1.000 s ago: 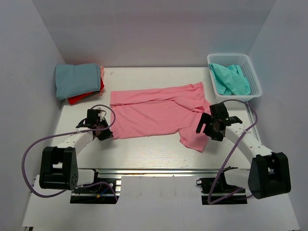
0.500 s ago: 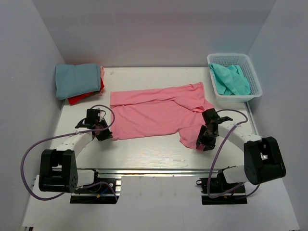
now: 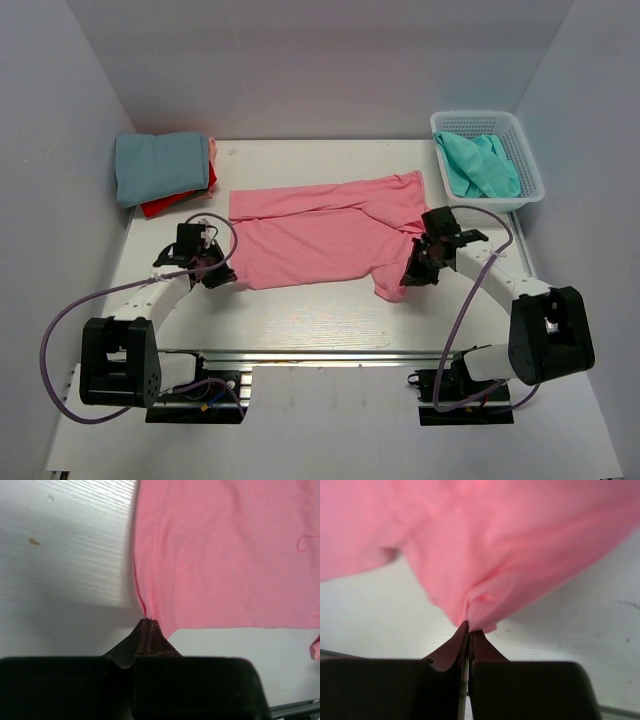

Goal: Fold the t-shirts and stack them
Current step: Grap the side of the flattened tshirt closest away from the robot with both arms, then fold the other side of the tshirt into a rectangle

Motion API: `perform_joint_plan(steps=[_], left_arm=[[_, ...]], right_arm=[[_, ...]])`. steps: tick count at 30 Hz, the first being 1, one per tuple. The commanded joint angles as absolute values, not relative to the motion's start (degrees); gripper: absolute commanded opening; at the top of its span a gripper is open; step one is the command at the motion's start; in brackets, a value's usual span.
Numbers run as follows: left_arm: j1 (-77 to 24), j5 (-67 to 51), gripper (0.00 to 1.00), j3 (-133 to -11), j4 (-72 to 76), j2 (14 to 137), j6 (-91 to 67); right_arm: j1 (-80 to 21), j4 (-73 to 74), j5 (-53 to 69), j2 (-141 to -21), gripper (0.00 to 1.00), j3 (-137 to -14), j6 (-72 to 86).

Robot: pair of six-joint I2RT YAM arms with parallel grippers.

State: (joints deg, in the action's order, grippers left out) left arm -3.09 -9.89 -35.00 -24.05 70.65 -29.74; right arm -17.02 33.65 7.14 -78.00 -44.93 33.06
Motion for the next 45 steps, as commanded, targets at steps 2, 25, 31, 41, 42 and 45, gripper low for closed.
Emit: perform_joint_plan(steps=[2,25,31,41,42,45], left_arm=[[-2.46,-8.17,0.00,-37.87,-23.39,68.65,-32.78],[-1.93,9.57,0.00,-63.36,-27.59,90.08,-37.35],[-1.41,10.63,0.00,-67.85,-28.91,95.96,-37.35],[-0.88,9.24,0.00,-74.09,-27.61,103.79,-36.21],[-0.88,8.71,0.00,-74.61,-26.81,104.84,-35.69],[-0.88,8.00,0.00,-76.80,-26.10,107.21,-35.16]], right_arm=[[-16.00,27.18,9.49,-77.25,0.00,-51.05,34.53],[-7.30,21.70,4.13,-94.81,0.00,-75.29,37.35],[-5.98,22.24,3.69,-99.66,0.00,-80.59,36.48],[-5.18,22.85,6.06,-108.27,0.00,-91.39,30.78],[-5.10,23.29,6.85,-108.98,0.00,-92.19,30.24],[-5.10,26.18,8.52,-113.37,0.00,-97.55,27.16]])
